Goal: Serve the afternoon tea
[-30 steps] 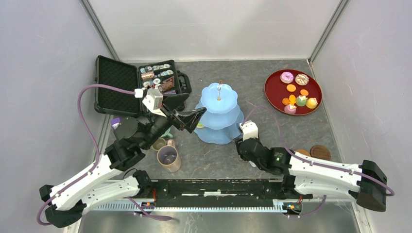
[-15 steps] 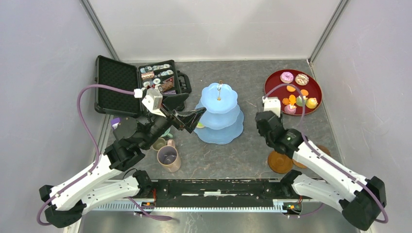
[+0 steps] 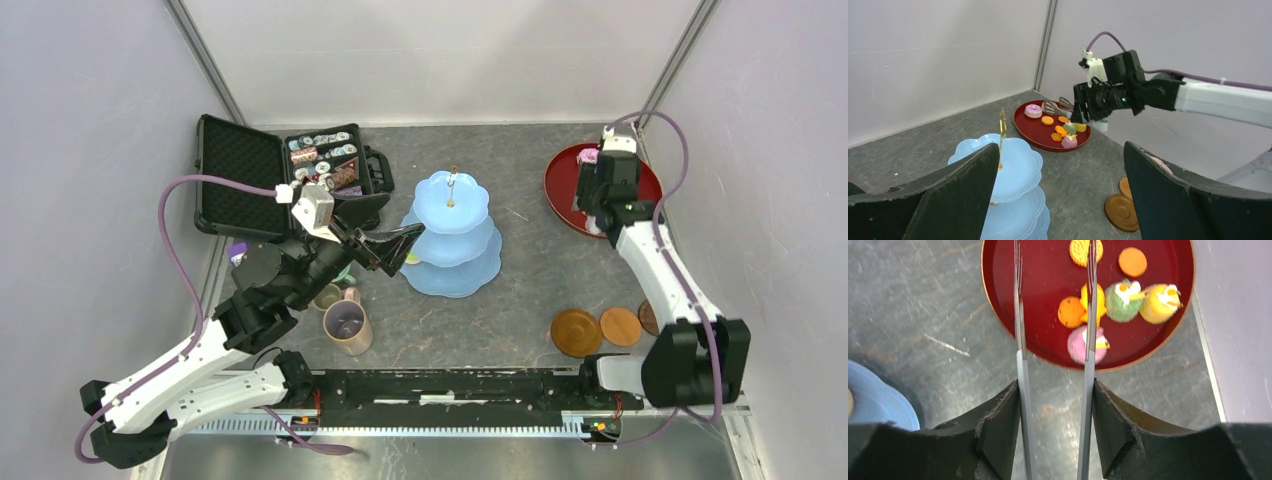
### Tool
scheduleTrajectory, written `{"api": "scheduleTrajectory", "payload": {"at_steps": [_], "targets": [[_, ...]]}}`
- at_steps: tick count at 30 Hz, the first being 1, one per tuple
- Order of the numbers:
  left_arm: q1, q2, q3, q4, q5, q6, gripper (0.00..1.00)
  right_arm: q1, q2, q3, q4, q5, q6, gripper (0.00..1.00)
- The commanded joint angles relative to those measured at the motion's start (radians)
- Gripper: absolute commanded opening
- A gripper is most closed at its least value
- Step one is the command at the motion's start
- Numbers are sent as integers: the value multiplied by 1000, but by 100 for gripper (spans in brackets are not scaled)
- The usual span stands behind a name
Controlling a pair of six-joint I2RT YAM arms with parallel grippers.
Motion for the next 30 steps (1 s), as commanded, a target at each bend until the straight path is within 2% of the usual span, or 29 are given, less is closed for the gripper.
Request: {"api": "scheduleTrajectory", "payload": {"at_steps": [1,8,16,30], "targets": [[-10,-1,3,20,-13,33,100,-113,119,154,68,-209,-26,57],[-11,9,2,22,-14,35,100,-206,300,317,46,-250,-37,57],[-10,15,2,21,-16,39,100,-236,496,492,-4,-294,-69,60],[-11,19,2,22,-20,42,100,-236,593,503,18,-286,-89,62]]}}
